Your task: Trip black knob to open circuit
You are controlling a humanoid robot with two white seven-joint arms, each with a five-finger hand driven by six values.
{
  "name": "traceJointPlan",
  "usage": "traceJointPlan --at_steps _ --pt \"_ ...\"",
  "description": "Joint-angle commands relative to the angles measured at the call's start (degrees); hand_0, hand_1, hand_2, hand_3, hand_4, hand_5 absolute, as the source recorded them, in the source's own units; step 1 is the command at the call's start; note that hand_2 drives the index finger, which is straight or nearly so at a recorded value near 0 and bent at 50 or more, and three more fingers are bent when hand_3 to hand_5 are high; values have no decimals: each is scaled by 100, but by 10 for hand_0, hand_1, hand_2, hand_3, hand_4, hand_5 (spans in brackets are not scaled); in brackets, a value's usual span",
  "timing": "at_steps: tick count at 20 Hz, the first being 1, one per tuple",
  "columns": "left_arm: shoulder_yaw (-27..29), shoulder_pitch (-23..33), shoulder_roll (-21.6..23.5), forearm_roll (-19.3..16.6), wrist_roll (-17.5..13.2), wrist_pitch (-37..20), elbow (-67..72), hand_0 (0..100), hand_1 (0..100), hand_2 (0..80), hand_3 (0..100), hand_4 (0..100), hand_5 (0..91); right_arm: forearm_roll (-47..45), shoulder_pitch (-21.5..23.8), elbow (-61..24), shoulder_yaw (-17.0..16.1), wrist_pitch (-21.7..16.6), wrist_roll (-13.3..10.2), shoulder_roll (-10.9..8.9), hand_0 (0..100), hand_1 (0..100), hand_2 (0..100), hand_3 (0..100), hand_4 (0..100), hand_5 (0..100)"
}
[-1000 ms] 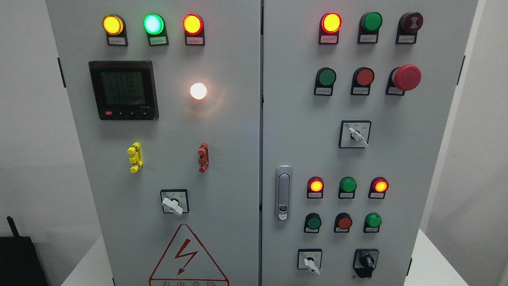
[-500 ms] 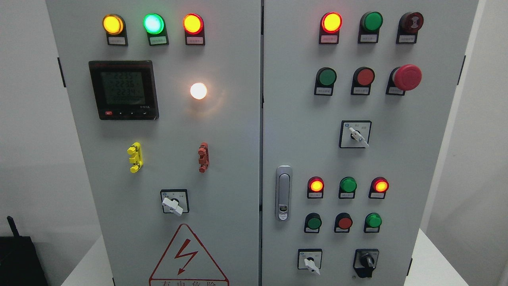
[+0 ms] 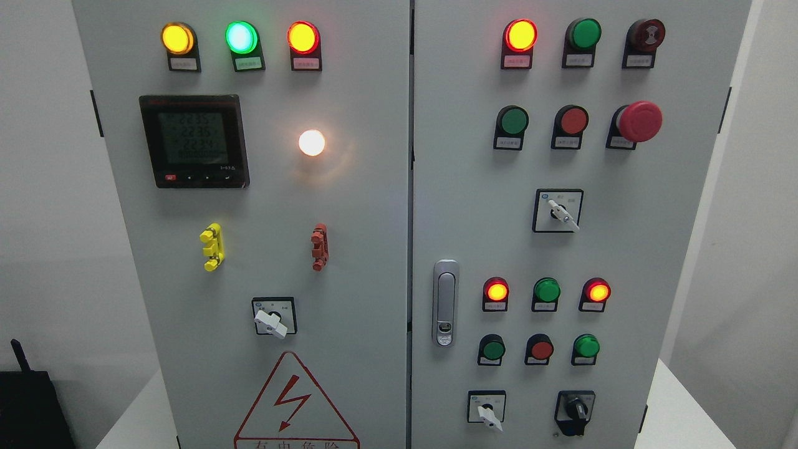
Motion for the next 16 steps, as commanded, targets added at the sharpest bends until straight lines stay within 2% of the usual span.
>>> traceJointPlan --at_steps 1,2,3,5,8,12,16 --pt "0 0 0 -132 0 4 0 120 389 0 0 0 0 75 -11 -1244 9 43 -61 2 0 0 0 956 858 747" --pt "0 0 0 -132 0 4 0 120 389 0 0 0 0 75 -11 -1367 44 43 -140 2 0 0 0 985 886 802" --pt "0 0 0 -132 0 4 0 120 389 0 0 0 0 67 -11 -1464 79 43 -184 2 0 0 0 994 892 811" --pt "0 0 0 -132 0 4 0 120 389 0 0 0 0 58 -3 -1666 105 43 -184 -7 0 0 0 1000 936 892" --pt "0 0 0 -132 0 -5 0 120 389 0 0 0 0 49 -20 -2035 176 104 -202 2 0 0 0 1000 989 954" --pt "0 0 0 -132 0 4 0 120 389 0 0 0 0 40 -46 -2553 167 473 -325 2 0 0 0 1000 1000 986" --pt "0 0 0 -132 0 -5 0 120 389 0 0 0 0 40 -117 -2844 176 658 -351 2 0 0 0 1000 1000 1000"
